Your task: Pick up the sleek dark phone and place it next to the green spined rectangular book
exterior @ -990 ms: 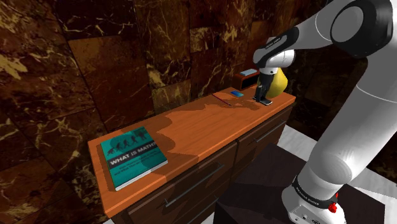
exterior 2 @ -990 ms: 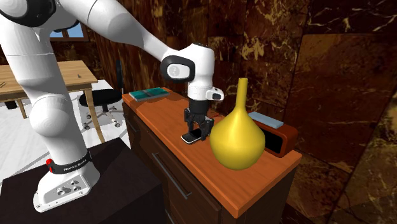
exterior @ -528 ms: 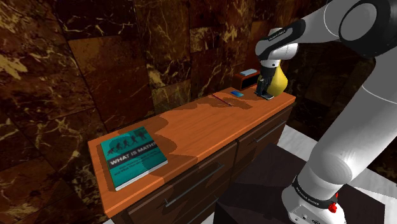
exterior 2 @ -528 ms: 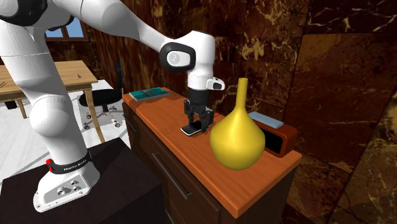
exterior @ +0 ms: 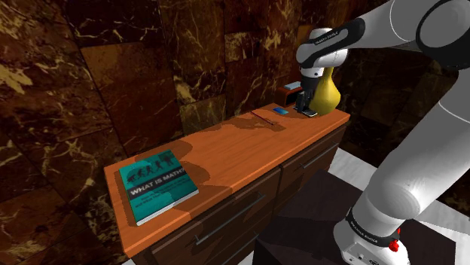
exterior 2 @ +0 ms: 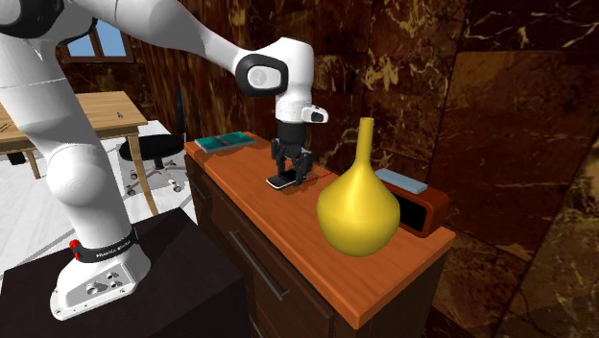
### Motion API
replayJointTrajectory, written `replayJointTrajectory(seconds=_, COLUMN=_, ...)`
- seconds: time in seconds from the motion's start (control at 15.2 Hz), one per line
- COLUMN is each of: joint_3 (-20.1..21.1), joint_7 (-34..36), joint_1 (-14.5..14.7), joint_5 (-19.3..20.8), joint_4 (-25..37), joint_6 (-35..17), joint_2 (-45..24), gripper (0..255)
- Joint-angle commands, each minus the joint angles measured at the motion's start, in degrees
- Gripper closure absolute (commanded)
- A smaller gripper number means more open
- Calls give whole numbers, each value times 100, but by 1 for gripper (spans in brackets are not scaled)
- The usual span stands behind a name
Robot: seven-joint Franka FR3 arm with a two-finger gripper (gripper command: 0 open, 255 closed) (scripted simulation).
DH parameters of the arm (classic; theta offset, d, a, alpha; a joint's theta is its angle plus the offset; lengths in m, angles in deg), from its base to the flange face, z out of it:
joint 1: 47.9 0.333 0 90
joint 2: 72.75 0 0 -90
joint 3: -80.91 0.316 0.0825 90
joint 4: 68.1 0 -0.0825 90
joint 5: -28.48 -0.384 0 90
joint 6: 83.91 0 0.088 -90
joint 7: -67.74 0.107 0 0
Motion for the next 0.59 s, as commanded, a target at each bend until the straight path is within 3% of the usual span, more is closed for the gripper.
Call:
replayJointTrajectory(seconds=0.0, joint_3=185, joint_7=343, joint_1=125, joint_5=34, joint_4=-175, joint_6=-43, joint_2=148, gripper=255)
replayJointTrajectory(seconds=0.53, joint_3=894, joint_7=1506, joint_1=627, joint_5=-72, joint_4=-424, joint_6=-126, joint_2=334, gripper=255)
